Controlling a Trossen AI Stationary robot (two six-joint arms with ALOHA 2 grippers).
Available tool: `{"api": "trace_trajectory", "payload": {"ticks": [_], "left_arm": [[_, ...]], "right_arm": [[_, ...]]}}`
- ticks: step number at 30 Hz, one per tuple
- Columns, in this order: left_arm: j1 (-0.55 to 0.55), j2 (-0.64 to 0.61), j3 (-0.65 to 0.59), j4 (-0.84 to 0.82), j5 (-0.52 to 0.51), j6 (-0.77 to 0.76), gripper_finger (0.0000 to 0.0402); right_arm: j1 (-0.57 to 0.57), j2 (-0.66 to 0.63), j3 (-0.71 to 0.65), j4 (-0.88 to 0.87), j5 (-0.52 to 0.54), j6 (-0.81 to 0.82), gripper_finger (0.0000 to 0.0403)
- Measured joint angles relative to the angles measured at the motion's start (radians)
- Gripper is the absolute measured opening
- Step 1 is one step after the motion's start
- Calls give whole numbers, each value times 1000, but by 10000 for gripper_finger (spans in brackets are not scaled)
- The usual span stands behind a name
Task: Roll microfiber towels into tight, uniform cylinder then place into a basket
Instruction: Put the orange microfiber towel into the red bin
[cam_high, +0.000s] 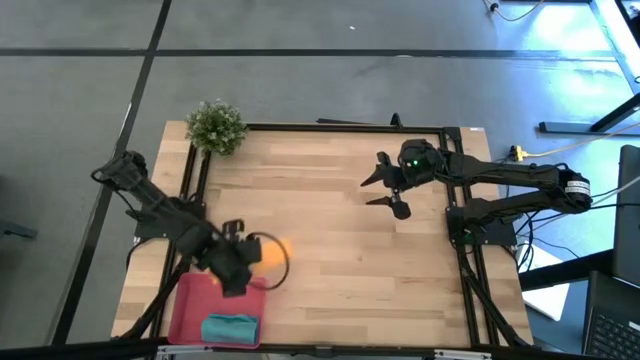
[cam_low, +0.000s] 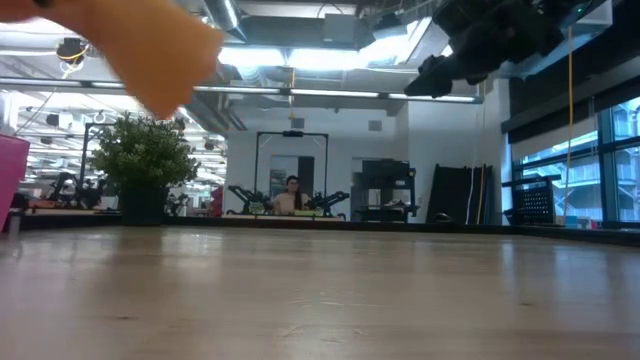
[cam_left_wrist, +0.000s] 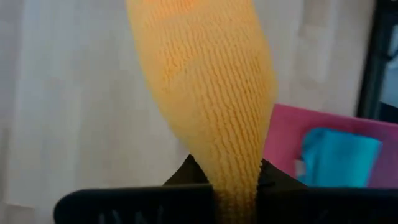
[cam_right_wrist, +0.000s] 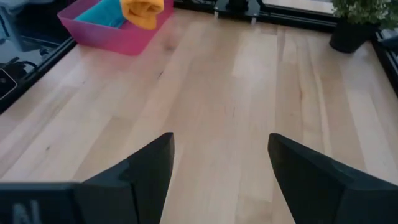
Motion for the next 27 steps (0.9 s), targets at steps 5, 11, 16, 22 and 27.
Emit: {"api": "trace_trajectory", "payload": {"ticks": [5, 11, 16, 22, 27], "left_arm": [[-138, 1, 0, 7, 0, -150, 7], [-264, 2, -1, 25, -25, -297, 7], [-311, 5, -64, 112, -30, -351, 7], [-322, 5, -175, 238, 61, -398, 7], [-321, 5, -256, 331, 158, -398, 7]], "right_arm": [[0, 0, 0, 20, -27, -1, 261], [0, 1, 0, 53, -29, -2, 261], [0, 1, 0, 66, -39, -14, 261], [0, 1, 0, 84, -107, -26, 261], [-1, 1, 0, 89, -107, -30, 261]]}}
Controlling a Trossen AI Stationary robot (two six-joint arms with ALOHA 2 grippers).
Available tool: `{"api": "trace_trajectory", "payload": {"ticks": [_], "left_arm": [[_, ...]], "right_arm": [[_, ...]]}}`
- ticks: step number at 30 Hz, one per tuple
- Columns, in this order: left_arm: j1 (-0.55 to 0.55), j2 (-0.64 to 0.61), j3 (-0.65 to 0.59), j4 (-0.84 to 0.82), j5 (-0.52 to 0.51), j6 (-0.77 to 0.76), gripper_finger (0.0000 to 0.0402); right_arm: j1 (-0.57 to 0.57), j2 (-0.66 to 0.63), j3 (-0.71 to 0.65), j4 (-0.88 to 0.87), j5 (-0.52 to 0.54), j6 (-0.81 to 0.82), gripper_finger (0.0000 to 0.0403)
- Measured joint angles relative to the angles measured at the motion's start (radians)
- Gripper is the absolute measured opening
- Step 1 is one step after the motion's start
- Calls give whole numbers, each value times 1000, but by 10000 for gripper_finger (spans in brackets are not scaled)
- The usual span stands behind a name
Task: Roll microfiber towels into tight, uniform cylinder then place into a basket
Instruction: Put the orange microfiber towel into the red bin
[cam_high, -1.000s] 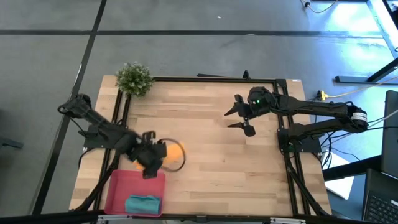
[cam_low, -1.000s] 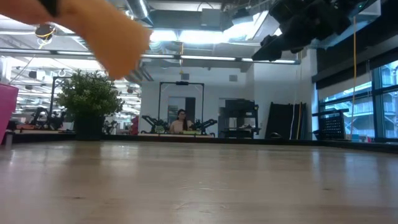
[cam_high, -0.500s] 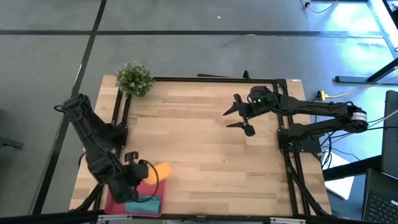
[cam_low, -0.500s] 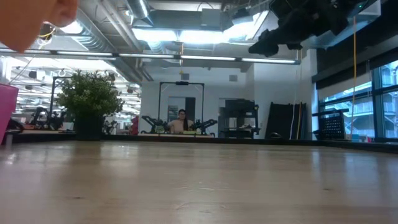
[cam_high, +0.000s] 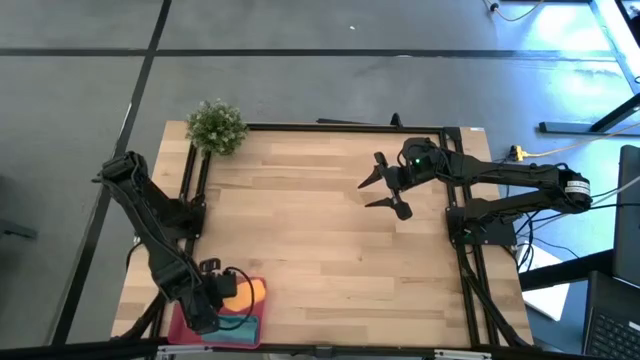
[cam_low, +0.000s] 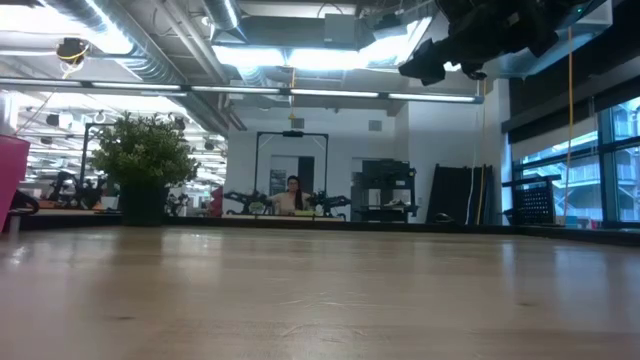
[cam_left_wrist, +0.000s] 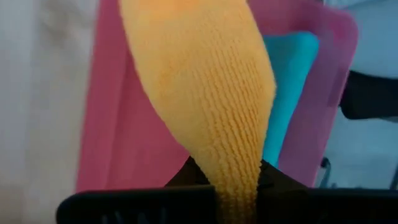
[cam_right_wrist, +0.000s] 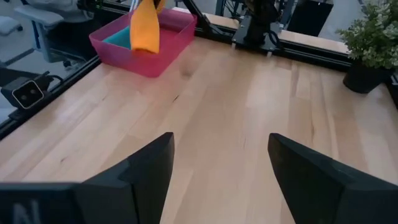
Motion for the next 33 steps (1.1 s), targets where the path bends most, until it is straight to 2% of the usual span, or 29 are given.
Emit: {"api": "trace_trajectory", "payload": {"ticks": [9, 15, 20, 33], "left_arm": [[1, 0, -181, 222, 45, 53, 7], [2, 0, -267, 265, 52, 107, 8], [3, 2, -344, 410, 56, 115, 8], [3, 82, -374, 487, 71, 141, 9]], "right_arm": [[0, 0, 0, -1, -4, -25, 261], [0, 0, 0, -2, -126, -41, 261], [0, 0, 0, -32, -138, -42, 261], [0, 0, 0, -32, -123, -43, 261]]}}
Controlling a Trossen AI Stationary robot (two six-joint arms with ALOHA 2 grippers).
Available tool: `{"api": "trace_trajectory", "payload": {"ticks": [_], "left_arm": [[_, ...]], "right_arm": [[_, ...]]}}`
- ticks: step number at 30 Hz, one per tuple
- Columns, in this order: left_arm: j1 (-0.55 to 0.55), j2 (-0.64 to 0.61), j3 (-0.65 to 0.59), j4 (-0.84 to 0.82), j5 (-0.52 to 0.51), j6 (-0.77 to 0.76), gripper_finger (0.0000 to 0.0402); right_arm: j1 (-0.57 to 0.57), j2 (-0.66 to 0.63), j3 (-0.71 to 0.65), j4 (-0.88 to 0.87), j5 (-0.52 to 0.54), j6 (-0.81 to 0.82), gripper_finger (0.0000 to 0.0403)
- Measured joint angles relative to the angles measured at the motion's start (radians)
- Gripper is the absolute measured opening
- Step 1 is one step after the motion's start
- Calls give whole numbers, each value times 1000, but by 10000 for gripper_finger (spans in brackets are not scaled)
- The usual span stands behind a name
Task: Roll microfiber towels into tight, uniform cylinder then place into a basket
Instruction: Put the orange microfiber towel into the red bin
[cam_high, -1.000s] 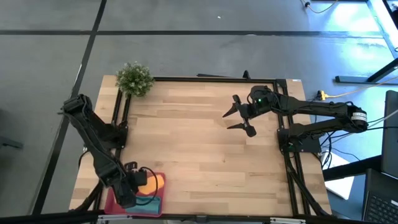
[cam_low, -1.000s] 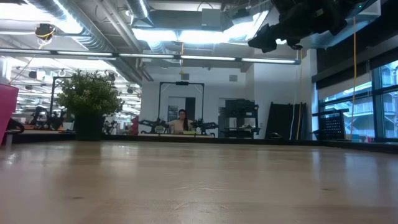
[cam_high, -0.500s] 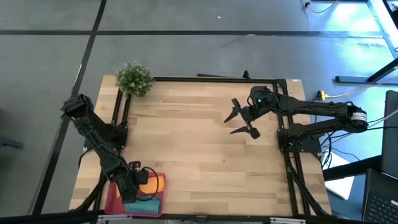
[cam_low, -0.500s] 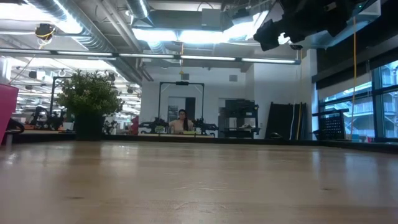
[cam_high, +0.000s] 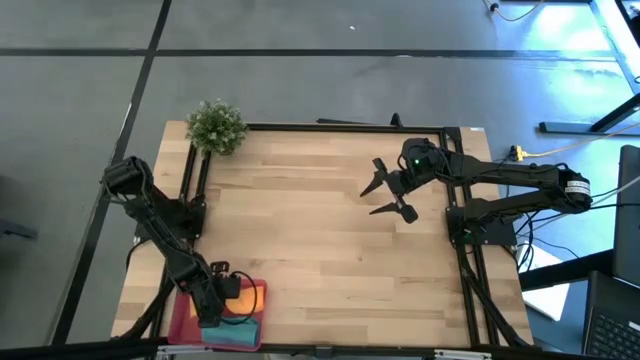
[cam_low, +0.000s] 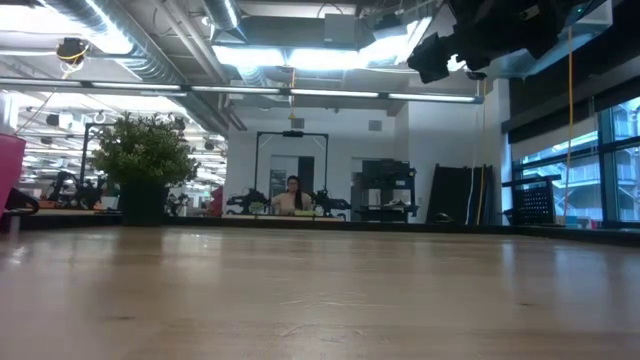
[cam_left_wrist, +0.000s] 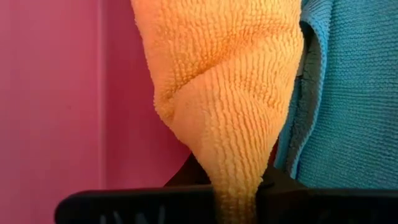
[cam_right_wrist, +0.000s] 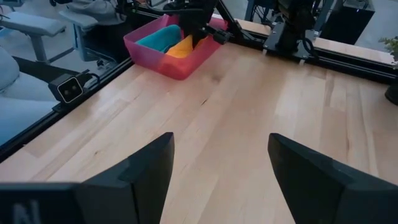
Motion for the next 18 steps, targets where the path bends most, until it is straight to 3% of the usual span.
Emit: {"api": "trace_trajectory", "payload": {"ticks": [18], "left_arm": [[-1, 3, -3, 1, -21, -2, 29]], "right_arm": [[0, 0, 0, 0, 2, 0, 261]]}}
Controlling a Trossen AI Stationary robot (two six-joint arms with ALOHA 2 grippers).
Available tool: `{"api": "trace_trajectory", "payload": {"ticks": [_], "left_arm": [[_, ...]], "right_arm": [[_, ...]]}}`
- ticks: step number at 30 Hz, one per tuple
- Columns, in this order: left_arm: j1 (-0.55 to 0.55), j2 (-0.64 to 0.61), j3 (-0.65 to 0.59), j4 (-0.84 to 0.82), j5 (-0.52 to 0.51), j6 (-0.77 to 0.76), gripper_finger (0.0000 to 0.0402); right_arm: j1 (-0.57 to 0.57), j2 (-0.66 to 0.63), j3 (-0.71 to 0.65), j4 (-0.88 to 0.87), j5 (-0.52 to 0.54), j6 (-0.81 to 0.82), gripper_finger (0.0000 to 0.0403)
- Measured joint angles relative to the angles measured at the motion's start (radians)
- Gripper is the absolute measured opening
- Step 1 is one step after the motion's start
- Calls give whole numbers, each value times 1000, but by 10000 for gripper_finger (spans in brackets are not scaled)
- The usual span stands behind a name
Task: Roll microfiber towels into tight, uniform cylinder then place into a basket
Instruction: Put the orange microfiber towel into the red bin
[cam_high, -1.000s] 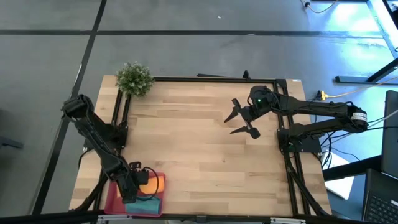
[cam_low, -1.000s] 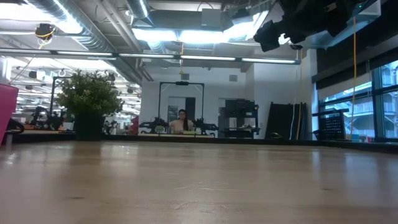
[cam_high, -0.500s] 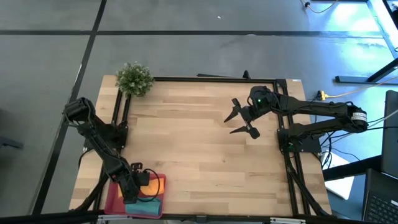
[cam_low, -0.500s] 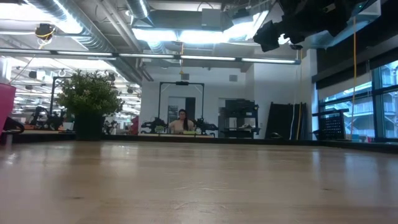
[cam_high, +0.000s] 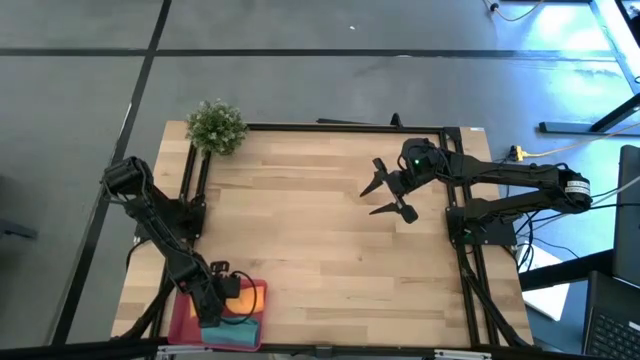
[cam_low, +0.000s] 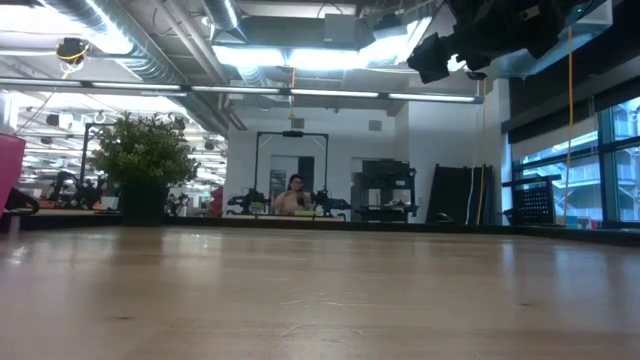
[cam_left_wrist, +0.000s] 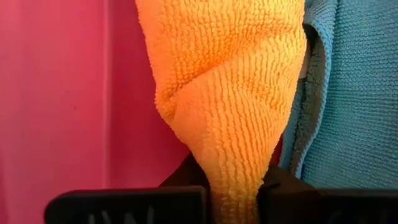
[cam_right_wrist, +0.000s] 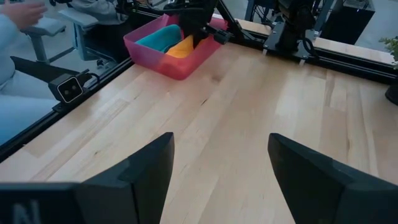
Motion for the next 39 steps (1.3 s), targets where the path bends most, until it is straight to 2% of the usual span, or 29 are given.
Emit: {"api": "trace_trajectory", "payload": {"ticks": [6, 22, 27, 39], "left_arm": [[0, 2, -1, 6, -41, -4, 26], [-9, 2, -1, 3, -58, -25, 42], [-13, 2, -1, 4, -61, -51, 78], [-13, -1, 2, 22, -55, -79, 219]], "right_arm": [[0, 0, 0, 0, 0, 0, 261], [0, 0, 0, 0, 2, 0, 261], [0, 0, 0, 0, 2, 0, 261], [0, 0, 0, 0, 2, 0, 261]]}}
